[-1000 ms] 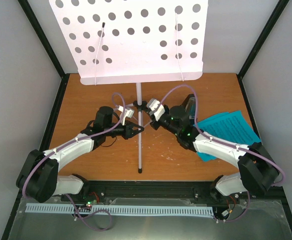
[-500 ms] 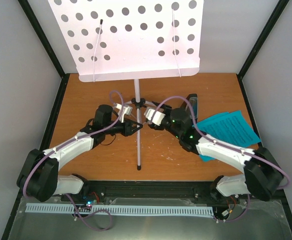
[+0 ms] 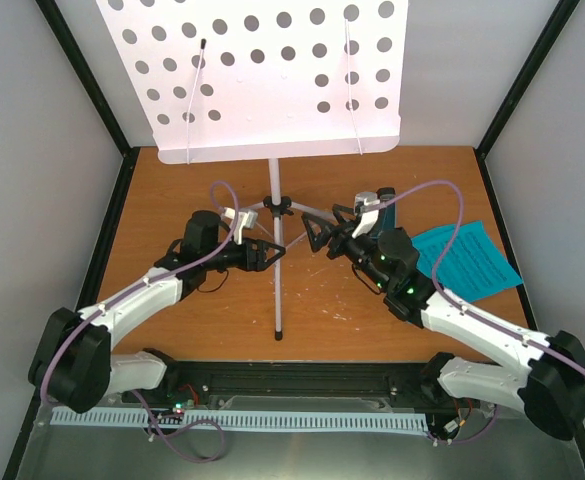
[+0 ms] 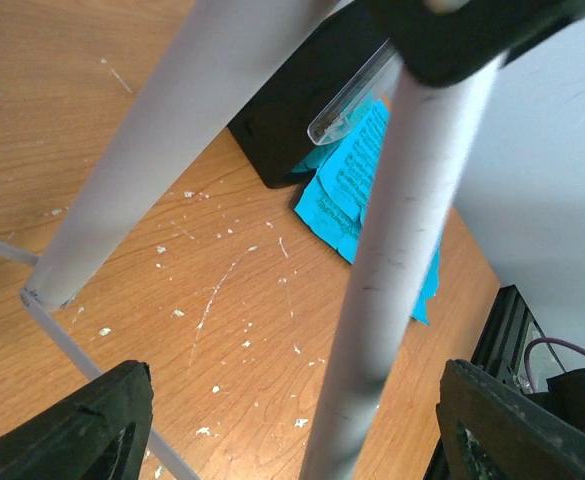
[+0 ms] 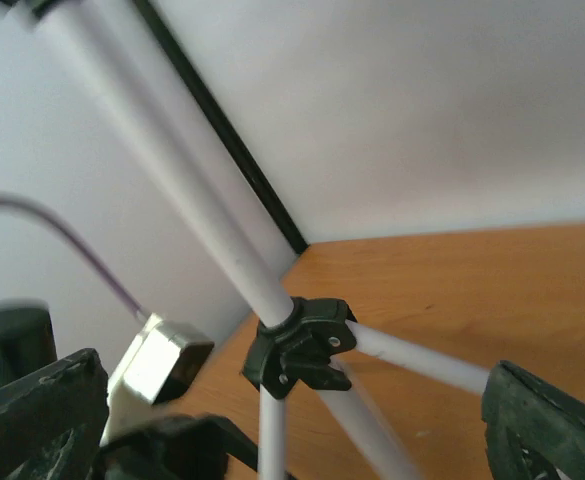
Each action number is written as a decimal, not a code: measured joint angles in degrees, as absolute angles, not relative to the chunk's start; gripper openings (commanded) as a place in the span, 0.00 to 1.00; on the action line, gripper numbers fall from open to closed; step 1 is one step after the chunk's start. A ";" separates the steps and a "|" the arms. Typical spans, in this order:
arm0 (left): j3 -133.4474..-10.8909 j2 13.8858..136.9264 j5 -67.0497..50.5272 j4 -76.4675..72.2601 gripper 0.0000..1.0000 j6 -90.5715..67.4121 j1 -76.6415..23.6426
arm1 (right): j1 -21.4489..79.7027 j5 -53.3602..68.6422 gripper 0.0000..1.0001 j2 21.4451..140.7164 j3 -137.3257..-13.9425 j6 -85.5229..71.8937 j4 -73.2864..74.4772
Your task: Pack up the instrument practice props
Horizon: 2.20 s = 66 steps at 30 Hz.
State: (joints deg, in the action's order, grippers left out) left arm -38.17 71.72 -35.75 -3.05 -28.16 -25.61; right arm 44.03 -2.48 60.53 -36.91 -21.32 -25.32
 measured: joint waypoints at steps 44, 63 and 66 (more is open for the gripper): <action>-37.43 66.70 -33.47 -1.54 0.79 -29.61 -25.61 | 40.71 12.93 0.10 84.68 -46.41 -95.42 -32.56; -37.23 65.87 -33.63 -1.69 0.58 -30.79 -25.61 | 40.91 12.23 0.05 84.47 -45.54 -91.18 -33.71; -37.23 66.61 -34.02 -2.15 0.53 -31.16 -25.61 | 40.91 11.99 0.04 84.40 -45.41 -88.31 -33.87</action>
